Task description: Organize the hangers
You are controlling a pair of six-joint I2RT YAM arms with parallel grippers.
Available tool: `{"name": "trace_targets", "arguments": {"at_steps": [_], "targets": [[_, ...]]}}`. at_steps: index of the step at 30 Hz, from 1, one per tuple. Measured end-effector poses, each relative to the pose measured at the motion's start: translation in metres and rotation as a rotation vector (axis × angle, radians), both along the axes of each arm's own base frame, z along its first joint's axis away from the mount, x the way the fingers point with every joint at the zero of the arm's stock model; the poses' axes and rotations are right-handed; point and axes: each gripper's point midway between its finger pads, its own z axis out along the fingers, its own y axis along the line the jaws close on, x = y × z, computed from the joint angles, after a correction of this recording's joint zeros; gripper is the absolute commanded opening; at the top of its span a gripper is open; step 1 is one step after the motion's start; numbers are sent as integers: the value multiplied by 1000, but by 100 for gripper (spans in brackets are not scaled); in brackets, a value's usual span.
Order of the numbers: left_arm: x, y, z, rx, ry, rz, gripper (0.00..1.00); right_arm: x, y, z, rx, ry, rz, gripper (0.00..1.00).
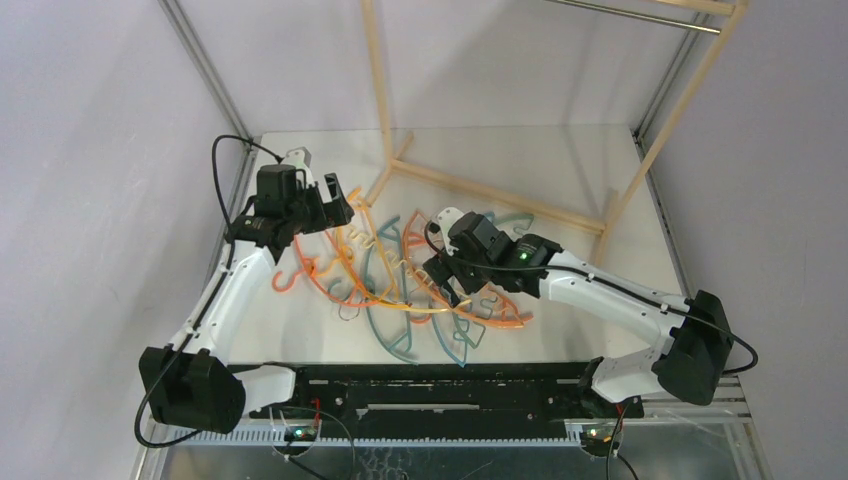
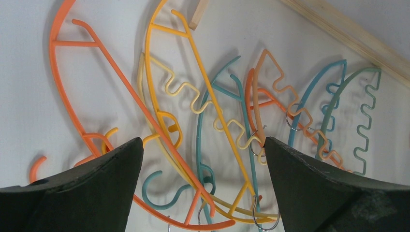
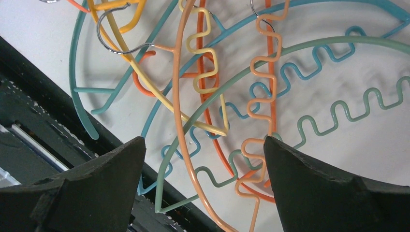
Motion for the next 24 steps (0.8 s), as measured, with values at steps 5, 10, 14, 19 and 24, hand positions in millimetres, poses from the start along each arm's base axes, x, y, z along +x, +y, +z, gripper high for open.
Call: {"name": "trace_targets", "arguments": {"at_steps": [5,10,14,19,24], "targets": [[0,0,0,-1,-1,0,100,1,-2,-1,-22,-15,15,100],[3,-1,0,-8,-12,4,100,1,-1,-3,-28,-21,39,88],[3,-1,0,-12,-11,6,100,-4,1,-18,-43,10,72,85],[5,-2,-4,-17,-2,5,100,-17,-1,-47,-84,70,118,72],[5,-3,-6,-17,5,3,100,-28,-6,-70,-126,133,148,56]]}}
